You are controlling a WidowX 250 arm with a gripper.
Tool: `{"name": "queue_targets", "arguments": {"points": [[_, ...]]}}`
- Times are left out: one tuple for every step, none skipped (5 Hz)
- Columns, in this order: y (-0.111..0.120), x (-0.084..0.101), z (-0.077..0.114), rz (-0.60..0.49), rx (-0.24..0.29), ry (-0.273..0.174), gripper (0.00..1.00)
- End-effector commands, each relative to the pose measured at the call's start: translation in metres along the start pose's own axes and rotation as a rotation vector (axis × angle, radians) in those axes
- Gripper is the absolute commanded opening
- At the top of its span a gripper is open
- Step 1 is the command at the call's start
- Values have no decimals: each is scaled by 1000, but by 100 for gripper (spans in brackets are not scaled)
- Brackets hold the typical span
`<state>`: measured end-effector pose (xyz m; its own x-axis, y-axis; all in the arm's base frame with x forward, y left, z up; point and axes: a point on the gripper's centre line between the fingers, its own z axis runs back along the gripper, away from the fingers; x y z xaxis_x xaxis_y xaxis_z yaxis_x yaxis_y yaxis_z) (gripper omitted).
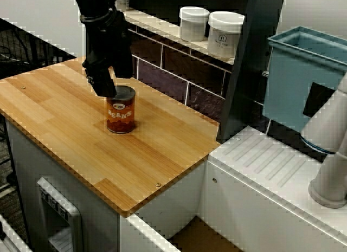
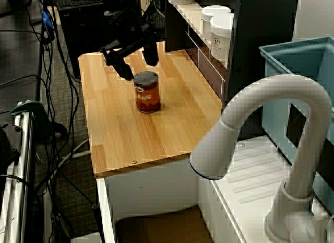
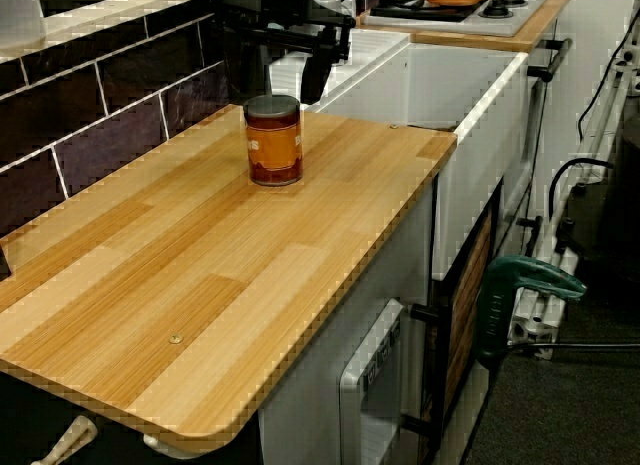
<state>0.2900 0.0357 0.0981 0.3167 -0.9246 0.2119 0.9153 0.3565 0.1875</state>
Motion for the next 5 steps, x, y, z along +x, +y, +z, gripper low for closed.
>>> {"name": "queue_targets", "arguments": {"points": [[-6,40,14,-49,88,99,100],[-23,60,3,-65,41,120,100],[-26,68,-2,-59,20,126,100],[-22,73,-12,-88,-1,148,100],[-17,72,-20,-67,-20,149,100]]}}
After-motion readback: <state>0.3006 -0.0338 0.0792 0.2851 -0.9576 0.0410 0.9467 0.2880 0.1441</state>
